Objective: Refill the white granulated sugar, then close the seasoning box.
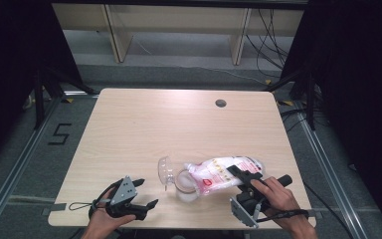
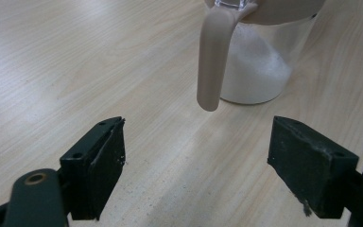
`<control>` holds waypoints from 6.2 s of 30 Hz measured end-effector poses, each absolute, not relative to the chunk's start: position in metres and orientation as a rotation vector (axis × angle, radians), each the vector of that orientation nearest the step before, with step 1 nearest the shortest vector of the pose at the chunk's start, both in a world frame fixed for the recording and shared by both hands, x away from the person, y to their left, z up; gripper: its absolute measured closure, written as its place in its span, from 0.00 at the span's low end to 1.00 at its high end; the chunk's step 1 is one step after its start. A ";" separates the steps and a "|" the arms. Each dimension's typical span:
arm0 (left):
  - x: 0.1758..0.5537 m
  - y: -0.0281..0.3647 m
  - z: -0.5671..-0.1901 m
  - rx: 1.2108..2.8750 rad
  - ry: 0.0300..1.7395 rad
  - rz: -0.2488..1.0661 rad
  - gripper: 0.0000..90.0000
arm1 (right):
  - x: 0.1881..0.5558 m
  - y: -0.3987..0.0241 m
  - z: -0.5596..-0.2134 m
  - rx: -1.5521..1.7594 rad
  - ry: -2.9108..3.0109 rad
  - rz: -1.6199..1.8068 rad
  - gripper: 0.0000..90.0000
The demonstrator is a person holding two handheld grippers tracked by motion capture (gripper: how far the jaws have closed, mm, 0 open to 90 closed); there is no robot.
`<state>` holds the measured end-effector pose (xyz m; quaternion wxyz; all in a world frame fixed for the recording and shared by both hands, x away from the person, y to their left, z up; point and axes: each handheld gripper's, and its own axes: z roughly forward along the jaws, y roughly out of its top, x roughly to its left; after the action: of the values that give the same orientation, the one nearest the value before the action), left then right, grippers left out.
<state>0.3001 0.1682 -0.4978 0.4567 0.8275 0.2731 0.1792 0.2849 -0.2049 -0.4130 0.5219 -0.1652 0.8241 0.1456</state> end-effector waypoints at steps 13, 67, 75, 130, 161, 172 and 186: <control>0.300 0.167 -0.498 2.034 0.686 0.436 0.22 | 0.308 -0.217 -0.424 -0.301 2.033 0.490 0.83; 0.299 0.167 -0.498 2.029 0.706 0.431 0.22 | 0.360 -0.250 -0.462 0.344 2.116 1.075 0.85; 0.300 0.166 -0.498 2.022 0.710 0.424 0.22 | 0.353 -0.262 -0.459 0.431 2.109 1.064 0.84; 0.301 0.165 -0.498 2.011 0.722 0.415 0.21 | 0.297 -0.301 -0.462 0.922 1.984 1.118 0.38; 0.306 0.162 -0.495 2.002 0.710 0.405 0.21 | 0.264 -0.298 -0.471 0.995 2.031 1.026 0.31; 0.302 0.163 -0.493 1.999 0.740 0.405 0.21 | 0.265 -0.296 -0.473 0.971 2.060 1.016 0.30; 0.300 0.164 -0.491 1.996 0.755 0.379 0.36 | 0.267 -0.295 -0.476 0.999 2.084 1.005 0.30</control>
<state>0.3001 0.1645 -0.4905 0.4680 0.8138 0.3080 0.1545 0.2667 -0.2952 -0.4763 0.3057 0.3774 0.7873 0.3798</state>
